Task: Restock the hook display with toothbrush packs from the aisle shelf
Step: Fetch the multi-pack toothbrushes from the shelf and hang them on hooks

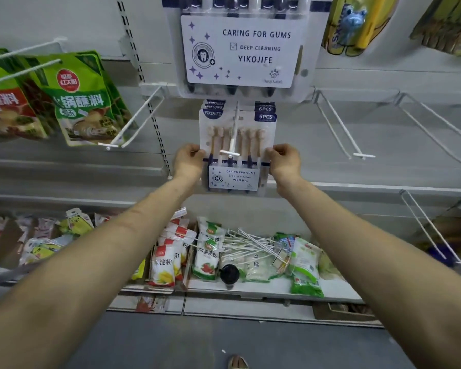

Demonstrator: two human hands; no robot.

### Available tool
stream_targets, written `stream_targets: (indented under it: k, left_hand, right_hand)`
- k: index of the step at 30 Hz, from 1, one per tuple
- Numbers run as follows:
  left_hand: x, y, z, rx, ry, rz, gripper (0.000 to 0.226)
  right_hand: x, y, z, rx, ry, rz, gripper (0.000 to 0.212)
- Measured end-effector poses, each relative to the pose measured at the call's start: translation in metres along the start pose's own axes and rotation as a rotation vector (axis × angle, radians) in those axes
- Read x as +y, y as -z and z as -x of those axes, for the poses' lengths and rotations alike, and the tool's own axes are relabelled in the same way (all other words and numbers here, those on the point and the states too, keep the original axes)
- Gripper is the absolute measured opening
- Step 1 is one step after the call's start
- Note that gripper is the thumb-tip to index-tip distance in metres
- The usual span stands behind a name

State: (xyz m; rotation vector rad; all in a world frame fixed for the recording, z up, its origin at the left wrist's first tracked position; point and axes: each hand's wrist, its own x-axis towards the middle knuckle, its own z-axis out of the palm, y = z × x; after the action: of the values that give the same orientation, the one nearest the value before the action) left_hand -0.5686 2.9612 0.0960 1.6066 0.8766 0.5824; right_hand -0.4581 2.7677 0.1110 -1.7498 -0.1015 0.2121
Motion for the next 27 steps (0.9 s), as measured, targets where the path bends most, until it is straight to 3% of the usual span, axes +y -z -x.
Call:
stream_targets:
  k: [7, 12, 22, 27]
  left_hand:
    - [-0.007, -0.002, -0.023, 0.004, -0.023, -0.119, 0.006]
    - [-0.015, 0.006, 0.025, 0.016, -0.078, -0.207, 0.030]
    - [-0.052, -0.034, 0.195, -0.406, -0.326, -0.636, 0.053]
    - [-0.041, -0.103, 0.273, -0.530, -0.567, -0.840, 0.067]
  right_hand:
    - [0.008, -0.011, -0.011, 0.048, 0.017, 0.042, 0.019]
    - [0.033, 0.015, 0.034, 0.031, 0.034, 0.056, 0.029]
    - [0.083, 0.121, 0.174, -0.067, 0.138, 0.447, 0.046]
    - [0.098, 0.205, 0.208, 0.073, 0.152, 0.657, 0.055]
